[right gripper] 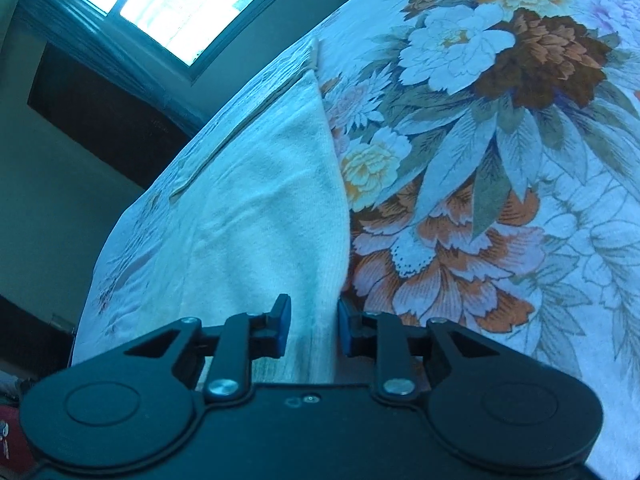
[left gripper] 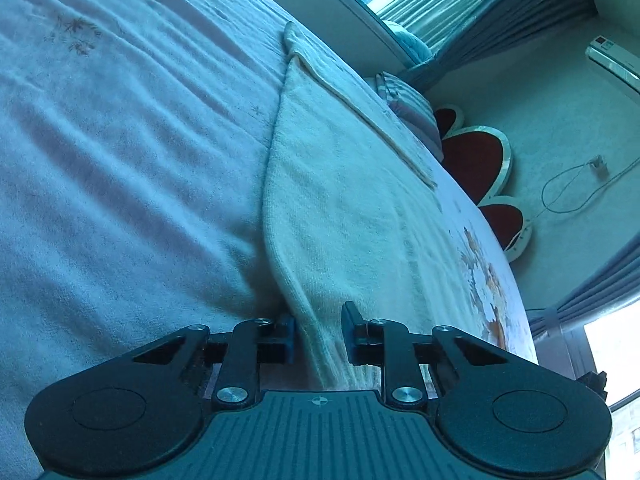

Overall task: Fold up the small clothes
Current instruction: 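Grasp the cream sweater hem edge with both grippers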

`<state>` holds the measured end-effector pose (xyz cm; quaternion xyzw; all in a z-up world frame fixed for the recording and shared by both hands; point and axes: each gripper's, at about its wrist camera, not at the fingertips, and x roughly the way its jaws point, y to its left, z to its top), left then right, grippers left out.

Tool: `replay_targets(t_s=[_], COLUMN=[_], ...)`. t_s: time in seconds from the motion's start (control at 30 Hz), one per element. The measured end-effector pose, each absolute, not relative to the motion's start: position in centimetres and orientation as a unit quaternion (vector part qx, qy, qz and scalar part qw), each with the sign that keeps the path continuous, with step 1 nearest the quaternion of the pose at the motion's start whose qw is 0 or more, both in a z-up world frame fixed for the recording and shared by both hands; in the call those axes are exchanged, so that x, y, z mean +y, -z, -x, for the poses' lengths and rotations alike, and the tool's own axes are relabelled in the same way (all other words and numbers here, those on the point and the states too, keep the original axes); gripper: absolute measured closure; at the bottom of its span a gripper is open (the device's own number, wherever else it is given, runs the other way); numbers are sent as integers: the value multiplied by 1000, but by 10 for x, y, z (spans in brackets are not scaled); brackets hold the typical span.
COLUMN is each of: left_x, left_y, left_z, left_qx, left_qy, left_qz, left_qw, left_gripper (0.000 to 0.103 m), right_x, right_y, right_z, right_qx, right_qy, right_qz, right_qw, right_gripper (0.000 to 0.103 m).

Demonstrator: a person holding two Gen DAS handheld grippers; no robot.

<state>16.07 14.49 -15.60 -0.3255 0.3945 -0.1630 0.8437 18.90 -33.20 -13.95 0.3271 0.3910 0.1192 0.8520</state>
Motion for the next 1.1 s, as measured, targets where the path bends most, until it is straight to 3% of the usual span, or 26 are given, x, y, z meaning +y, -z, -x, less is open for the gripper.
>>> replay_targets(t_s=[0.13, 0.23, 0.3, 0.5, 0.67, 0.87, 1.1], left_x=[147, 141, 138, 152, 160, 152, 148], left_y=[159, 154, 153, 133, 154, 150, 146], left_z=[-166, -167, -168, -159, -160, -157, -158], left_qx=[395, 397, 400, 366, 393, 399, 408], left_qy=[168, 163, 153, 168, 159, 153, 149], left_qz=[337, 315, 302, 281, 278, 271, 254], left_qw=[838, 847, 852, 871, 862, 863, 864], left_gripper=[79, 80, 100, 100, 100, 100, 97], right_x=[-331, -325, -318, -321, -318, -334, -338], right_y=[144, 143, 141, 107, 131, 137, 141], right_z=[-189, -185, -182, -171, -183, -173, -179], right_qx=[399, 396, 391, 347, 407, 386, 394], right_qy=[-145, -127, -117, -122, -101, -97, -112], right_qz=[-351, -338, -311, -278, -234, -320, -337], right_qw=[834, 844, 858, 887, 877, 860, 848], right_gripper=[78, 92, 97, 98, 101, 86, 83])
